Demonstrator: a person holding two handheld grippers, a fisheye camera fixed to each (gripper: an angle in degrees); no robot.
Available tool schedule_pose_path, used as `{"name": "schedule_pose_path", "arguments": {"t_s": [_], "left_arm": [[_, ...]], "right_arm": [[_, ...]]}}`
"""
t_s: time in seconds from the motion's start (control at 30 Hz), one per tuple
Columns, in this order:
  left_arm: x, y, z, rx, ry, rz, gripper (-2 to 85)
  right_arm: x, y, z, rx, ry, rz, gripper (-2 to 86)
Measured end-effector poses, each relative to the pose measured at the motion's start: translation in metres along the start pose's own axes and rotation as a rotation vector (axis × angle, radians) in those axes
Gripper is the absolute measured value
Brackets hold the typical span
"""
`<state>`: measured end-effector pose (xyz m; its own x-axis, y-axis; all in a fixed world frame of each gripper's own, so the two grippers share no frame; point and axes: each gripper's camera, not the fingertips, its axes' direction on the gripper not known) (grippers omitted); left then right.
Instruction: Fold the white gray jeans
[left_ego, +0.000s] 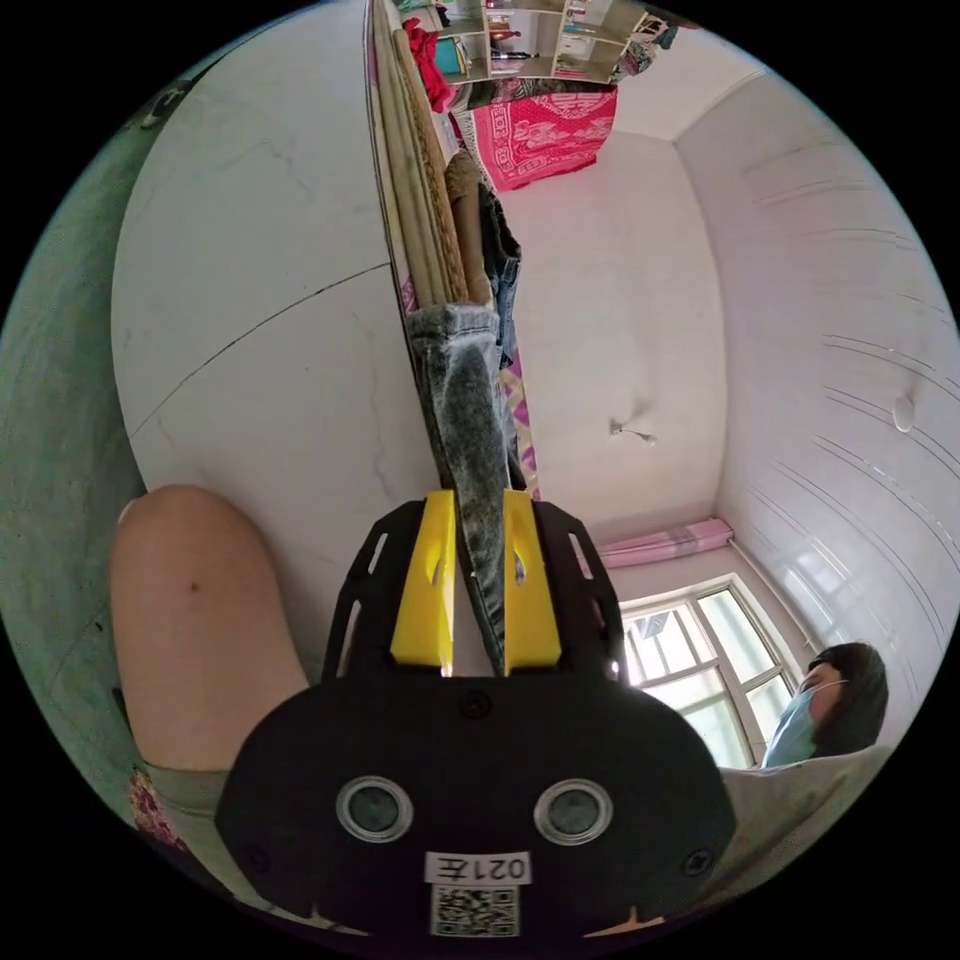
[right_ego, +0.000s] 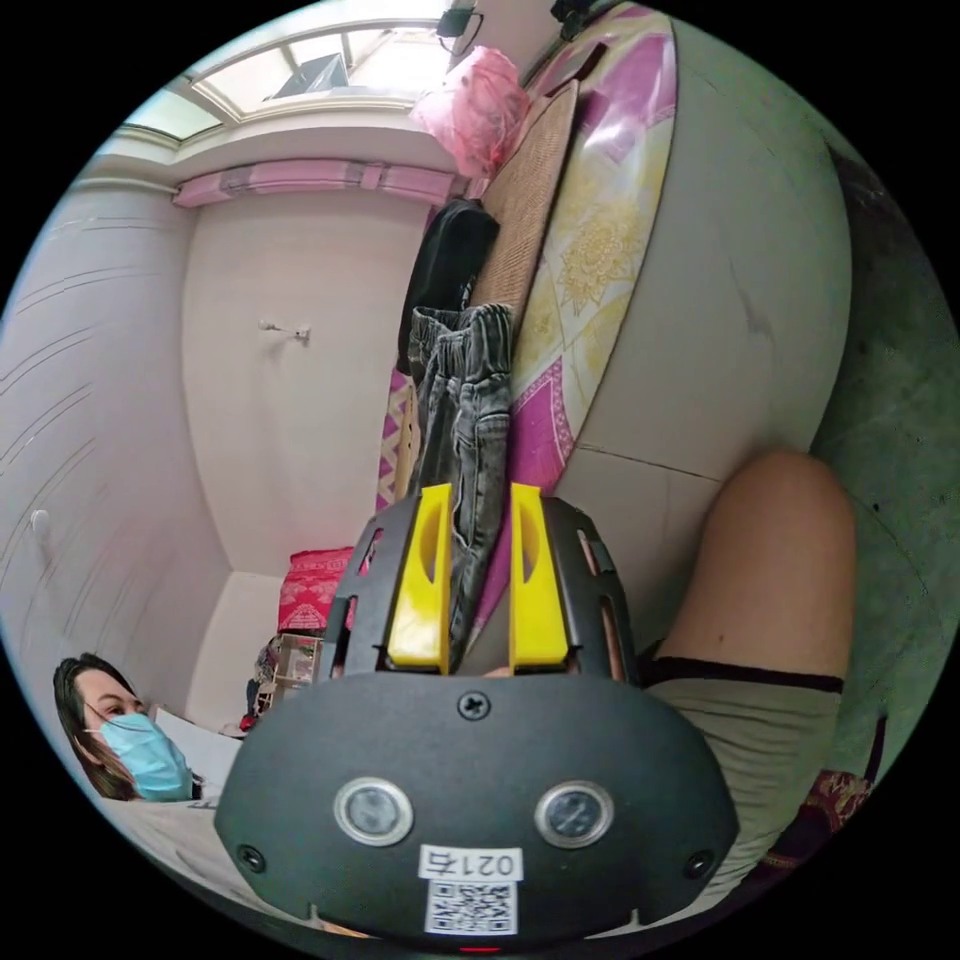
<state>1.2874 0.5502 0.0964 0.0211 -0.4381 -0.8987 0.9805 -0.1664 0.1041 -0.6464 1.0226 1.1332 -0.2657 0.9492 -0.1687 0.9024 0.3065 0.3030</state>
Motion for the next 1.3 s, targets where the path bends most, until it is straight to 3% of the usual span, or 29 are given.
{"name": "schedule_pose_path", "arguments": {"t_s": [0.57,0.87,1.07,1.3], "left_arm": [[0.021,-0.045,0.042,-0.037,-0.025,0.075,-0.9],[0.128,-0.103,0.105,-0.146,-0.057,0.234,-1.0],[0.261,-0.204,0.231,-0.365,-0.244,0.443,-1.0],[0.386,-0.329,0.474,-0.619,-0.482,0.648,-1.0]], "right_arm": [[0.026,-0.045,0.014,-0.034,-0.062,0.014,4.4],[-0.019,-0.078,0.001,-0.105,-0.155,-0.11,1.8],[-0.109,-0.14,0.032,-0.203,-0.204,-0.279,1.2],[-0.202,-0.224,0.12,-0.283,-0.15,-0.399,1.0]]}}
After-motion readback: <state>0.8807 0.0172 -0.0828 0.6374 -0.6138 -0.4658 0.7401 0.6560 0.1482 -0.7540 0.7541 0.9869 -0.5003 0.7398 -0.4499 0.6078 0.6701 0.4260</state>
